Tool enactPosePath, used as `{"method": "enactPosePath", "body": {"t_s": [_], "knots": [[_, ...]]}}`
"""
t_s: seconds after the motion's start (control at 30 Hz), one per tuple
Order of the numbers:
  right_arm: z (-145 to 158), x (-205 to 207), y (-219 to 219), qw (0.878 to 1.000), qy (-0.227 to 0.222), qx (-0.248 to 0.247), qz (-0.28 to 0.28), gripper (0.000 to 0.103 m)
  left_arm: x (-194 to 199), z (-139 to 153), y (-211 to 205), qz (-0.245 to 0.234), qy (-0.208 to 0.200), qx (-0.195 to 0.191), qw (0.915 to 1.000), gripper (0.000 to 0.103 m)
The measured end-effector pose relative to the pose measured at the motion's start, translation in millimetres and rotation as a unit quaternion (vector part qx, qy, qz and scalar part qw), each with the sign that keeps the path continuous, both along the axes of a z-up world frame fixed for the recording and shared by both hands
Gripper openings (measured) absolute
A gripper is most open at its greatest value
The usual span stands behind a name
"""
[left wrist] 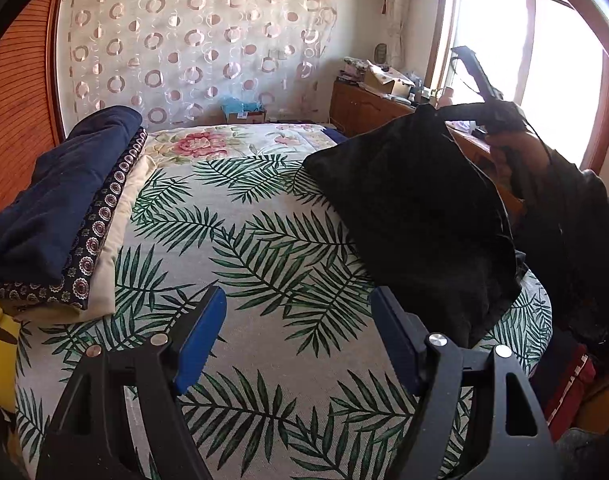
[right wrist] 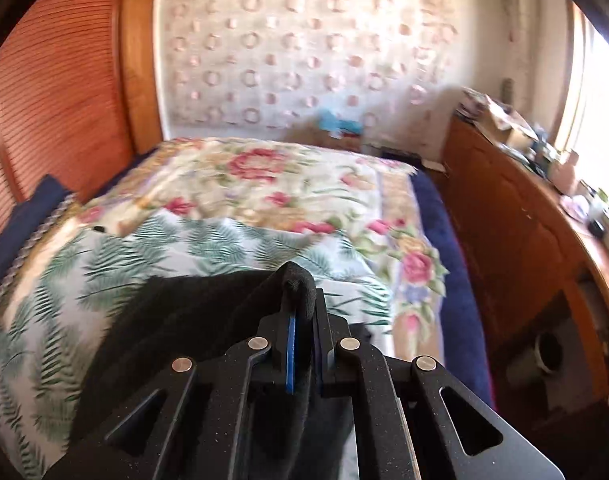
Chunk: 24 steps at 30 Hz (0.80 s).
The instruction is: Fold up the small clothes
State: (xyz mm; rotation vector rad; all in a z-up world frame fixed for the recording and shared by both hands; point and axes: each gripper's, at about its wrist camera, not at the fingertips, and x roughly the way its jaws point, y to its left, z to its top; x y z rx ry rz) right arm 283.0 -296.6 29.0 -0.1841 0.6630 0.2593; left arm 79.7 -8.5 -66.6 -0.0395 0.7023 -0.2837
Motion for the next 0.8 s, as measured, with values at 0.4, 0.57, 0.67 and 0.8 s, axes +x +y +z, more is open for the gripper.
{"method": "enactPosePath", "body": {"t_s": [0.4,0.57,0.67,0.8], "knots": [[-19.3,20.8,-6.5,0.998,0.034,-0.009,-0.059,0.03,-0.1,-5.2,-14.6,-0.016,0.009,0.006,0.9998,0.076],[-15.1,-28.0,-15.6,0.999,0.025,-0.006,-0.021,0.03,-0.6,-6.3,-26.1,-0.026,0.009,0.005,0.9996,0.076],[-20.9,-75.8,-20.9,1.0,0.023,0.014,-0.006,0.03,0.7,-6.3,-33.6,-0.029,0.008,0.003,0.9996,0.076],[-36.1,-127.2,-29.6,0.999,0.029,0.045,-0.007,0.03,2.7,-5.4,-45.7,-0.036,0.005,-0.001,0.9993,0.076]]}}
